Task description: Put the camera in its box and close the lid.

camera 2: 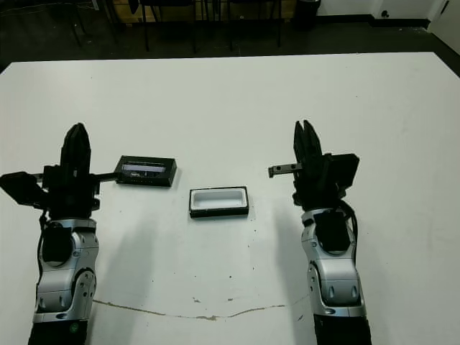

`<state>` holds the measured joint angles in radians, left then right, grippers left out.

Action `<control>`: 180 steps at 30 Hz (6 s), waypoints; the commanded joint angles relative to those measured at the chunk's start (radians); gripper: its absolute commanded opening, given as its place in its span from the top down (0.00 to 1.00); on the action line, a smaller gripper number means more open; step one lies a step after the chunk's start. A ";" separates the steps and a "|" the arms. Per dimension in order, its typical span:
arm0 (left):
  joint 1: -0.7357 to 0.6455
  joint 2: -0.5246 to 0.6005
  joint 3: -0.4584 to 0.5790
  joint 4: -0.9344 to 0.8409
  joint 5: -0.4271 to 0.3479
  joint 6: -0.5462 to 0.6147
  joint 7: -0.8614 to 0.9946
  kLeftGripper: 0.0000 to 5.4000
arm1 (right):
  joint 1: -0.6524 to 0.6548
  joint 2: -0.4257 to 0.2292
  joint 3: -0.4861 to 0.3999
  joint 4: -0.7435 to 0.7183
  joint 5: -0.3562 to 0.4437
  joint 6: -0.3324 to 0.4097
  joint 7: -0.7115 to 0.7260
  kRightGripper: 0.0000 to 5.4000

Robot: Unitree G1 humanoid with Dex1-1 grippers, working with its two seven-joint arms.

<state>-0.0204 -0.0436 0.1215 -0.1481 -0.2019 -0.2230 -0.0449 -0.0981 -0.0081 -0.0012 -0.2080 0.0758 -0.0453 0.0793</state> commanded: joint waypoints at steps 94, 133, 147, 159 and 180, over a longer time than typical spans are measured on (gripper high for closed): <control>0.034 -0.003 0.011 -0.034 -0.052 0.072 -0.018 1.00 | 0.248 -0.385 -0.201 -0.051 0.329 0.546 0.326 0.00; 0.044 -0.010 0.010 -0.035 -0.044 0.059 -0.012 1.00 | 0.302 -0.419 -0.179 -0.284 0.266 0.737 0.250 1.00; 0.044 -0.013 0.009 -0.039 -0.057 0.076 -0.008 1.00 | 0.321 -0.335 -0.215 -0.346 0.282 0.638 0.205 1.00; 0.048 -0.014 0.006 -0.043 -0.052 0.077 -0.007 1.00 | 0.249 -0.407 -0.255 -0.339 0.390 0.658 0.288 0.76; 0.047 -0.013 0.002 -0.040 -0.057 0.073 -0.014 1.00 | 0.165 -0.382 -0.170 0.063 0.304 0.481 0.374 0.07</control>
<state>0.0128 -0.0591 0.1220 -0.1918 -0.2569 -0.1658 -0.0619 0.0672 -0.3937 -0.1803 -0.1699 0.3931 0.4439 0.4500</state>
